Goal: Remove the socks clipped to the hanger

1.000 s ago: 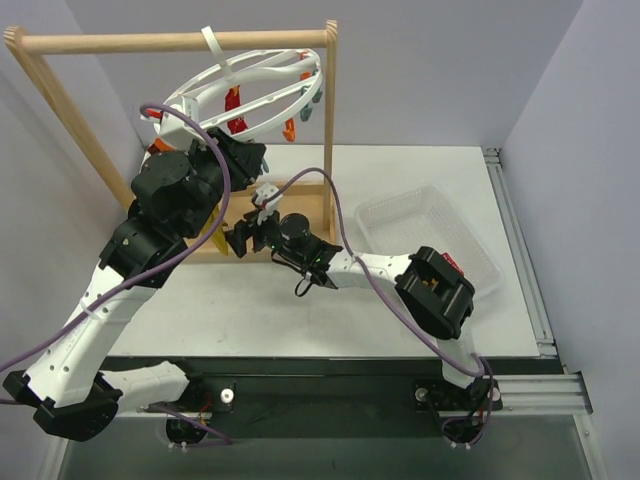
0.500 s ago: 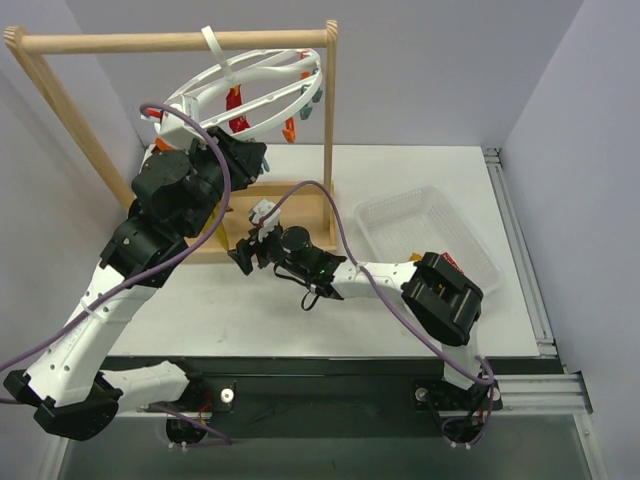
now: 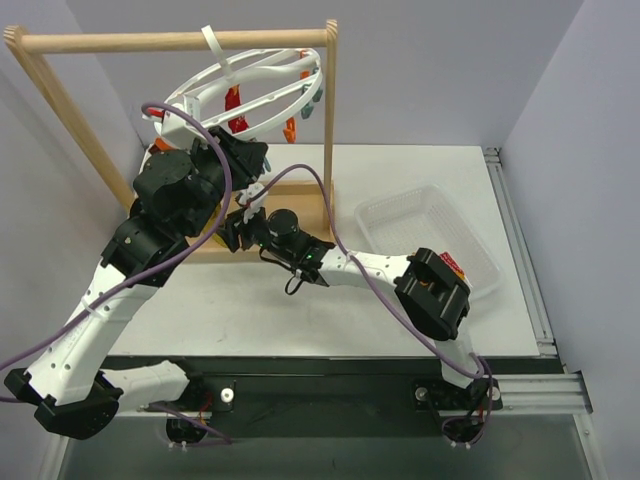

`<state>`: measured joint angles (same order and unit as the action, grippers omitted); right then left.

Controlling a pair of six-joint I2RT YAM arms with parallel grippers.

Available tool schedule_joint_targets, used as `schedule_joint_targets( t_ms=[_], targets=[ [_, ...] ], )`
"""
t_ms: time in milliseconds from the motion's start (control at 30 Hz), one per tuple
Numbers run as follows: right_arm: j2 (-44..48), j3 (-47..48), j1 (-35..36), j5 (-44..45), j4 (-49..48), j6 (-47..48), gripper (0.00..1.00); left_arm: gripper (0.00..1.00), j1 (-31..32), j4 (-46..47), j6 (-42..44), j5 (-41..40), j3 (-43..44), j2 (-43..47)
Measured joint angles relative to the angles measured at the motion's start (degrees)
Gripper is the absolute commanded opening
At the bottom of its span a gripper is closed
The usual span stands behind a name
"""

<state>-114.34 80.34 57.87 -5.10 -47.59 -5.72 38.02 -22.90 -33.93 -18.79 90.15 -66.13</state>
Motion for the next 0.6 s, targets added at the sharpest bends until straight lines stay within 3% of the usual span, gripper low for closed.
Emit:
schedule_joint_targets(
  t_ms=[233,267,333,400,433,467,567,600],
  targets=[
    [-1.9,0.8,0.0,-0.4,2.5,-0.6,0.09,0.03,0.2,0.0,-0.2,0.0,0.0,0.0],
    [-1.9,0.8,0.0,-0.6,2.8,-1.1,0.0,0.03,0.2,0.0,-0.2,0.0,0.0,0.0],
    [-1.9,1.0,0.0,-0.9,3.0,-1.5,0.0,0.04,0.2,0.0,-0.2,0.0,0.0,0.0],
    [-1.9,1.5,0.1,-1.2,3.4,-2.0,0.0,0.15,0.2,0.0,-0.2,0.0,0.0,0.0],
    [-1.9,1.7,0.2,-1.3,3.5,-2.1,0.0,0.33,0.2,0.0,-0.2,0.0,0.0,0.0],
    [-1.9,1.9,0.3,-1.3,3.8,-2.2,0.0,0.45,0.2,0.0,-0.1,0.0,0.0,0.0],
    [-1.6,2.0,0.9,-1.2,5.1,-2.6,0.0,0.65,0.2,0.3,1.6,0.6,-0.6,0.5],
    [-1.3,1.5,1.2,-1.1,5.4,-2.9,0.0,0.67,0.3,0.4,2.6,1.3,-1.0,0.9]
  ],
)
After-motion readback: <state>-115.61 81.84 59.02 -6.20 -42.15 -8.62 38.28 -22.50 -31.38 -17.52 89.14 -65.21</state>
